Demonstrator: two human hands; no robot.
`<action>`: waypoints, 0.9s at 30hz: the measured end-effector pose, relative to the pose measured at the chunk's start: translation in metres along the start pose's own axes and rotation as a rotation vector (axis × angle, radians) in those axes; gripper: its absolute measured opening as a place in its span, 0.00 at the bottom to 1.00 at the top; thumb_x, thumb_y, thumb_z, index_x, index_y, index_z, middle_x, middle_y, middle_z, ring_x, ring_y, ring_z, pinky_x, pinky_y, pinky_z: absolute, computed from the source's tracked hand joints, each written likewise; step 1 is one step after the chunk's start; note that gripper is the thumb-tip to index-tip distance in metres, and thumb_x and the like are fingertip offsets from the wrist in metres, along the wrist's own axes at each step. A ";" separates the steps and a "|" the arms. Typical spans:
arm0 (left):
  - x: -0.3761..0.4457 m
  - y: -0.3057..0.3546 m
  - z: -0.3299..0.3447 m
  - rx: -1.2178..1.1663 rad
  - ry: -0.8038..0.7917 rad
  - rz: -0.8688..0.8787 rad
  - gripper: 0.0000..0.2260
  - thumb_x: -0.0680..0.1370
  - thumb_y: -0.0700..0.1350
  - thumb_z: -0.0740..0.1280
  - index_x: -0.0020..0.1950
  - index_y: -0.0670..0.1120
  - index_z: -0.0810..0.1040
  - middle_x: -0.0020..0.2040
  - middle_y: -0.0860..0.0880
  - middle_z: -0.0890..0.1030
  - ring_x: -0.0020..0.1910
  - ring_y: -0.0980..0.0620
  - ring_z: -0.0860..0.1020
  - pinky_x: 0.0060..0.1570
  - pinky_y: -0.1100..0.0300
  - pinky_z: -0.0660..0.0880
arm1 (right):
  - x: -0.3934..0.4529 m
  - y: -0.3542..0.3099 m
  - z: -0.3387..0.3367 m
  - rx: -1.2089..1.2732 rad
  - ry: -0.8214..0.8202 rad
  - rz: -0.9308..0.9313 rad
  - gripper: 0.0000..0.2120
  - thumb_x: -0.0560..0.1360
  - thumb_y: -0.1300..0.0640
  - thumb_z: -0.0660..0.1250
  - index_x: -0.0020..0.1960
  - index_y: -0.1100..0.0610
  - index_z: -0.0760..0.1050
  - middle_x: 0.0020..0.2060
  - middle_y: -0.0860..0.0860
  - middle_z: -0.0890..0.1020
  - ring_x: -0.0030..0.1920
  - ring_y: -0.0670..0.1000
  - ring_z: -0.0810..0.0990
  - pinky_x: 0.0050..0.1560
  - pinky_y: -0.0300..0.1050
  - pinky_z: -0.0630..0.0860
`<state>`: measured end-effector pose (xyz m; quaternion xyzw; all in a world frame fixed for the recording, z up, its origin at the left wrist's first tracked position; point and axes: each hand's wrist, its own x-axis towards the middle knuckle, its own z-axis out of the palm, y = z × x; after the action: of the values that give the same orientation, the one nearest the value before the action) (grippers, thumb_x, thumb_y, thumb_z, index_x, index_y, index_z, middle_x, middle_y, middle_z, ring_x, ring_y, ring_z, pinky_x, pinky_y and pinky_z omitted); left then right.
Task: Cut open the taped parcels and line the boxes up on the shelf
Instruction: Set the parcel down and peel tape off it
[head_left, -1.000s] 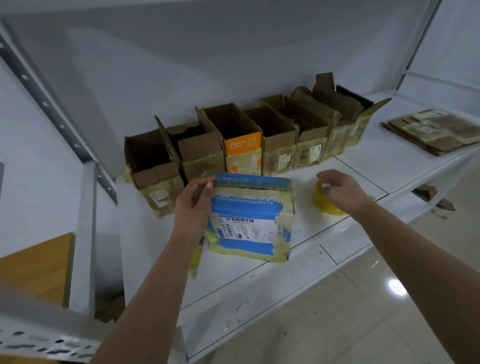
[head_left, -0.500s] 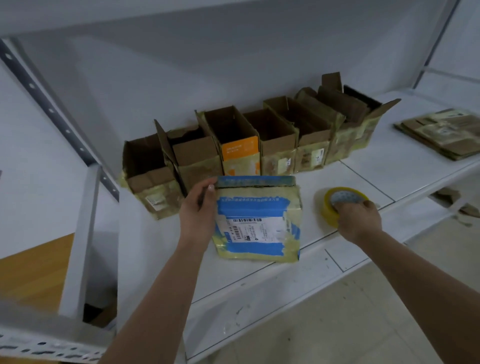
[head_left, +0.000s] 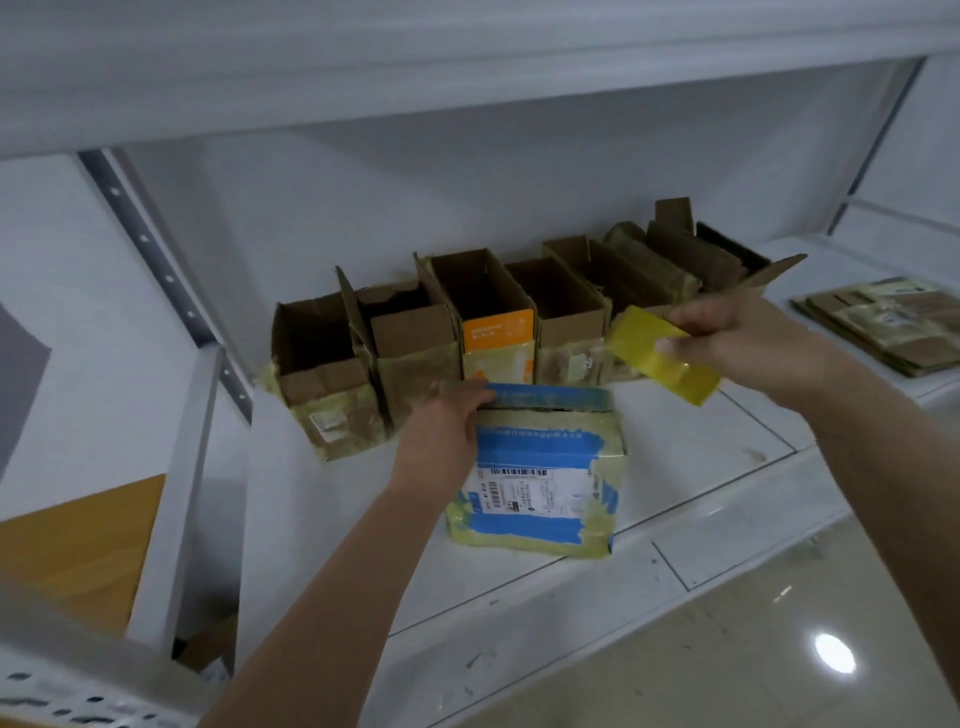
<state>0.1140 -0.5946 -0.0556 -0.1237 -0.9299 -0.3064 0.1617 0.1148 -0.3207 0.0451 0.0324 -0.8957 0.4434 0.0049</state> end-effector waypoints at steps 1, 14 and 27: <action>0.000 0.000 -0.001 0.017 -0.011 0.002 0.18 0.80 0.34 0.58 0.64 0.49 0.79 0.62 0.48 0.80 0.58 0.46 0.79 0.59 0.58 0.72 | -0.007 -0.015 0.006 0.086 -0.049 -0.075 0.09 0.76 0.62 0.69 0.45 0.48 0.82 0.40 0.47 0.86 0.41 0.44 0.83 0.41 0.36 0.78; -0.013 0.000 -0.007 -0.697 -0.182 -0.042 0.27 0.74 0.64 0.60 0.73 0.61 0.67 0.64 0.52 0.79 0.64 0.49 0.76 0.64 0.43 0.71 | -0.009 -0.053 0.092 0.003 -0.132 -0.178 0.07 0.78 0.55 0.68 0.52 0.57 0.82 0.45 0.57 0.85 0.46 0.56 0.83 0.47 0.51 0.78; -0.009 0.002 -0.007 -0.924 -0.062 -0.300 0.19 0.83 0.51 0.57 0.72 0.48 0.73 0.67 0.50 0.78 0.67 0.52 0.75 0.69 0.47 0.70 | -0.005 -0.038 0.072 -0.287 -0.353 -0.272 0.07 0.70 0.51 0.76 0.42 0.50 0.78 0.37 0.47 0.82 0.38 0.44 0.81 0.39 0.43 0.77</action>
<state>0.1243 -0.5985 -0.0521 -0.0562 -0.7086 -0.7032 0.0162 0.1236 -0.4007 0.0311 0.2281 -0.9238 0.2948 -0.0873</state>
